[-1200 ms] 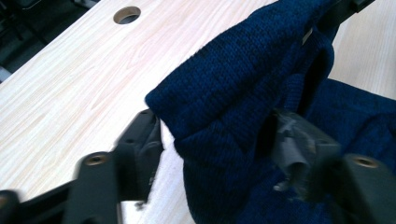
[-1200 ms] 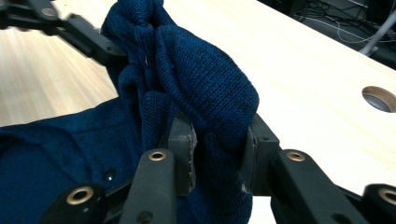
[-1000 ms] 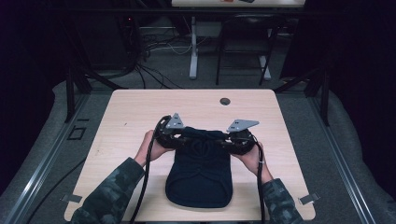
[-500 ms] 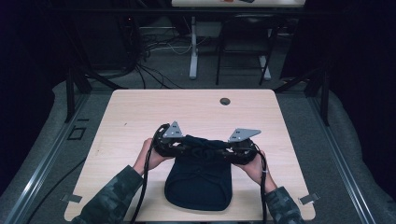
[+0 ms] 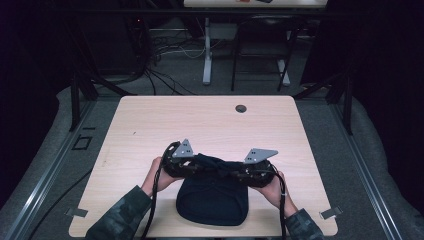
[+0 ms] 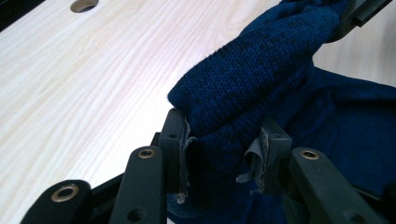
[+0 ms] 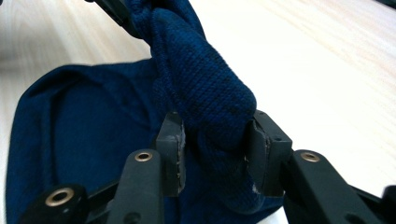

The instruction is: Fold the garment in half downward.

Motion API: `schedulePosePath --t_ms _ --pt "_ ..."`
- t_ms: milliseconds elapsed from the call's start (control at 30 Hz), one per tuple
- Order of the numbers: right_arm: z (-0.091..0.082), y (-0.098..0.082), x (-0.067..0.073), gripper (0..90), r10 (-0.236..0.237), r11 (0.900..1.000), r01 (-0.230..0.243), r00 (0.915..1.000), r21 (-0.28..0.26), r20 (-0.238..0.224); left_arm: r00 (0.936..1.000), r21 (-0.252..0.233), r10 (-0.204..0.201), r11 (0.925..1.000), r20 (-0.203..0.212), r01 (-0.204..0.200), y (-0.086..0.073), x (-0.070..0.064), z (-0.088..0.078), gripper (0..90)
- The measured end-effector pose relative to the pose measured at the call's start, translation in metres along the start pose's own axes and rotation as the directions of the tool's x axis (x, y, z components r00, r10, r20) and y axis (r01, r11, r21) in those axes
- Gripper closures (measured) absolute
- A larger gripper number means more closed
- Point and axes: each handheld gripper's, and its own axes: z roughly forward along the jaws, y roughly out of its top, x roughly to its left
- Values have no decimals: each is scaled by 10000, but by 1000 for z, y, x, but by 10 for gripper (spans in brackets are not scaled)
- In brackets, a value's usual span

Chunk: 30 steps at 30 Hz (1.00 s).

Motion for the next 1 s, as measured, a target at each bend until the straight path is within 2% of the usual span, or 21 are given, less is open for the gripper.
schedulePosePath --t_ms 300,433,500,667,800,933,967,1000 --pt "0 -17 14 597 -59 9995 62 9999 316 -83 9992 -51 -143 9999 382 145 -21 -16 2 613" --pt "2 -24 21 588 -159 9983 168 9998 561 -154 9983 106 -187 9998 549 182 -28 -21 5 587" --pt "3 -28 25 584 -160 9977 175 9996 650 -231 9967 123 -337 9994 737 329 -33 -22 6 569" --pt "1 -33 30 560 -188 9967 212 9994 785 -301 9953 301 -451 9986 858 427 -41 -27 5 522" --pt "1 -37 33 549 -212 9953 244 9992 941 -345 9930 439 -743 9965 922 705 -46 -28 -3 413" --pt "1 -40 37 533 -274 9932 311 9991 1119 -338 9929 361 -890 9956 784 864 -47 -29 -23 364" --pt "1 -41 38 525 -281 9928 317 9991 1157 -323 9930 197 -957 9953 689 945 -46 -29 -35 360" --pt "1 -42 39 517 -278 9927 312 9991 1164 -307 9930 197 -957 9953 689 945 -46 -29 -35 357"
